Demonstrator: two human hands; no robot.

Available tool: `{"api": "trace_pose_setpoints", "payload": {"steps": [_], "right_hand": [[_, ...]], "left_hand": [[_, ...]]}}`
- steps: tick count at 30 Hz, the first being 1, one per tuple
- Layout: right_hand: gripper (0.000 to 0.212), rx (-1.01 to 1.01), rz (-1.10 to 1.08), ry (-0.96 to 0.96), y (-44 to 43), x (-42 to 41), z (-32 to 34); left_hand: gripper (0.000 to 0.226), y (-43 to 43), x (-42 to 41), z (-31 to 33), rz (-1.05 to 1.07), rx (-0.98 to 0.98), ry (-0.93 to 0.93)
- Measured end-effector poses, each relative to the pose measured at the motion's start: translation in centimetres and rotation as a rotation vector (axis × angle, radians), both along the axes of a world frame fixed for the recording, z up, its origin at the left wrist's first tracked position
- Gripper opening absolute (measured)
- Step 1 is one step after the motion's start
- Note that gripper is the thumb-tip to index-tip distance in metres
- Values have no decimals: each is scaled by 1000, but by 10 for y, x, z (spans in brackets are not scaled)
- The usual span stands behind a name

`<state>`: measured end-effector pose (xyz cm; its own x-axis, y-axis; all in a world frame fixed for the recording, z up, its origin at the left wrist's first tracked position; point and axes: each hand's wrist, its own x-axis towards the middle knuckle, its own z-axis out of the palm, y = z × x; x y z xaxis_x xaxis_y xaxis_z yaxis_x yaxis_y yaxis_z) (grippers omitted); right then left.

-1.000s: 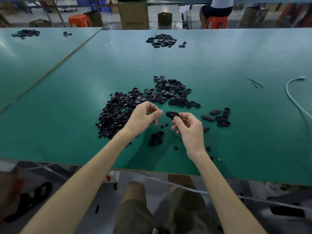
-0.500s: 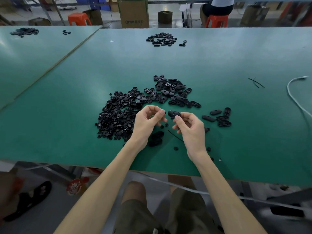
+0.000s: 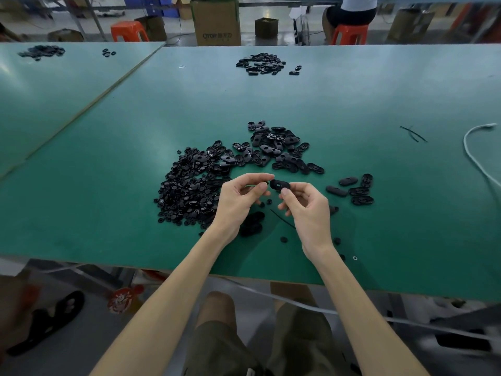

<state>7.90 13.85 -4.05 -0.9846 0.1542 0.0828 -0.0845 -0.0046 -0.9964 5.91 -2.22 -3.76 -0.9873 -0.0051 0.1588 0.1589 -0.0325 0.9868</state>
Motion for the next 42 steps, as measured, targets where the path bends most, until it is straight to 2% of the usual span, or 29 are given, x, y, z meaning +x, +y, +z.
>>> {"api": "trace_pose_setpoints", "payload": {"steps": [13, 22, 31, 42], "right_hand": [[5, 8, -3, -9, 0, 0, 0], [4, 8, -8, -9, 0, 1, 2], [4, 15, -3, -10, 0, 2, 3], [4, 24, 0, -13, 0, 2, 3]], "left_hand": [[8, 0, 0, 0, 43, 25, 5], [13, 2, 3, 3, 68, 114, 10], [9, 2, 2, 1, 6, 6, 24], [17, 2, 2, 0, 27, 4, -11]]}}
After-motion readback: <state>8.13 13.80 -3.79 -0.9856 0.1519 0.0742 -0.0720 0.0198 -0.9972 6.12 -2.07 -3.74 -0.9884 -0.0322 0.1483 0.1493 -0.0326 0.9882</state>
